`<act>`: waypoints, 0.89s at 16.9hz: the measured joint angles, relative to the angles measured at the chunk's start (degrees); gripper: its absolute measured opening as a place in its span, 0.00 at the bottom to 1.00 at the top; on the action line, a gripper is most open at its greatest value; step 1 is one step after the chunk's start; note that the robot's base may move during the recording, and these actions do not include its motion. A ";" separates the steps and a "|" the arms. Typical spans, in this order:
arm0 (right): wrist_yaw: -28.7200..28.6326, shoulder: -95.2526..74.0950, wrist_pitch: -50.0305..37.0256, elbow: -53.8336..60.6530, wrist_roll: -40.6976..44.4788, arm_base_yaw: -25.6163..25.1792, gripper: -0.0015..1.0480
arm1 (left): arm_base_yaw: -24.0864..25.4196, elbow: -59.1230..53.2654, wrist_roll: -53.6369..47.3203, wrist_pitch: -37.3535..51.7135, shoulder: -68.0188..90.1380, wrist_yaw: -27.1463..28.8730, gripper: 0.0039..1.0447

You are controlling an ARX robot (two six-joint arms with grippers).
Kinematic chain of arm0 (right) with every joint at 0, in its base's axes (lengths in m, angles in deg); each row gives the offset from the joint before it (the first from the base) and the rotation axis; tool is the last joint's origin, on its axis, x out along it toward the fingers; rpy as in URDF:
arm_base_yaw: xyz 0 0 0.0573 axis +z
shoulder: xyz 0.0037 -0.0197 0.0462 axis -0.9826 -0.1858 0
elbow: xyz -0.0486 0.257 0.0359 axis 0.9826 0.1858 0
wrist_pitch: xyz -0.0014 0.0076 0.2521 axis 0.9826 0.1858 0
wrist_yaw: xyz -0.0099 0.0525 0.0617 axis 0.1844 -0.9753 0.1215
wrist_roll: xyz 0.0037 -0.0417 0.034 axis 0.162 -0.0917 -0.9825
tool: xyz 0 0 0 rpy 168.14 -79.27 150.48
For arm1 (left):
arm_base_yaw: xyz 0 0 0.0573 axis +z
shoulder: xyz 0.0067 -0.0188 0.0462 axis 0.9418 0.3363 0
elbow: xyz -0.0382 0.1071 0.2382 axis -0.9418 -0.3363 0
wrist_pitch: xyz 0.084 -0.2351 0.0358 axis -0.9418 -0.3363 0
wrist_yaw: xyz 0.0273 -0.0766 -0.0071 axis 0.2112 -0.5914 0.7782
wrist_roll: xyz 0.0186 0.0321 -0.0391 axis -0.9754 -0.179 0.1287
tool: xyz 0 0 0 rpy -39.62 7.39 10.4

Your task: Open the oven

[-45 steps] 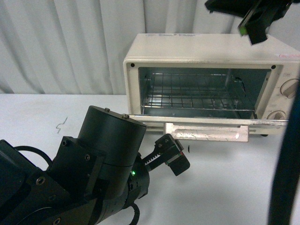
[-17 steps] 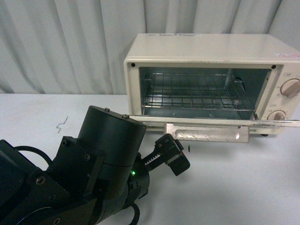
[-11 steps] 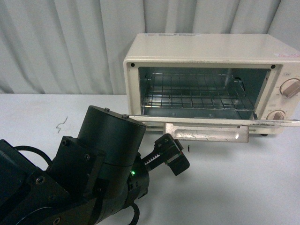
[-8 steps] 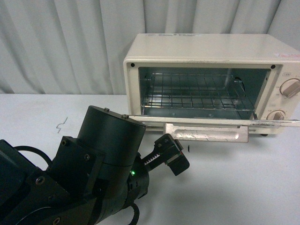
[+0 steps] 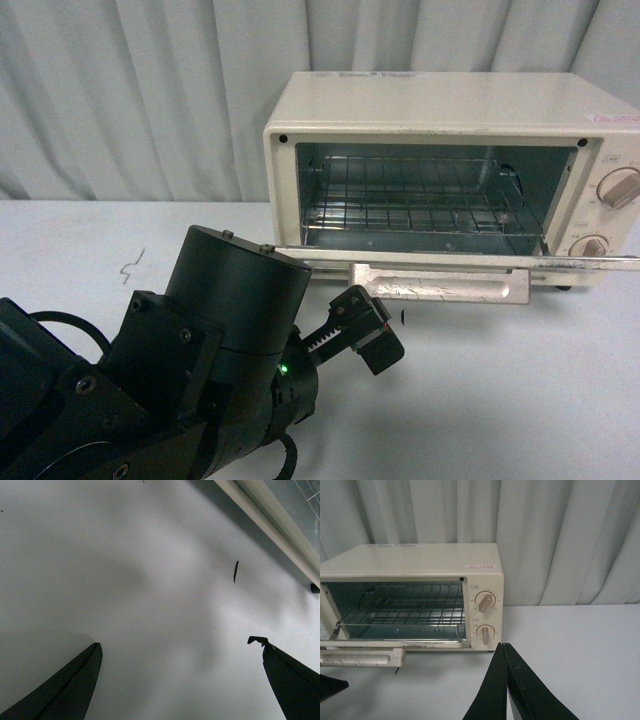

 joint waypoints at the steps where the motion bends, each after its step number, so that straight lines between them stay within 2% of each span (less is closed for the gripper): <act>1: 0.00 1.51 0.90 0.00 0.00 0.00 0.02 | 0.00 0.00 0.00 0.00 0.00 -0.02 0.94; 10: 0.00 11.63 11.39 0.00 0.00 0.00 0.02 | 0.00 0.00 0.00 -0.02 0.00 0.00 0.94; 12: -0.04 21.64 20.87 -0.20 -0.02 0.00 0.02 | 0.00 0.00 0.00 -0.02 0.00 0.04 0.94; 13: -0.04 21.66 21.79 -0.02 0.00 0.00 0.10 | 0.00 0.00 0.02 -0.04 0.00 0.13 0.94; 15: -0.04 21.66 21.81 -0.02 0.00 0.00 0.66 | 0.00 0.00 0.02 -0.04 0.00 0.11 0.94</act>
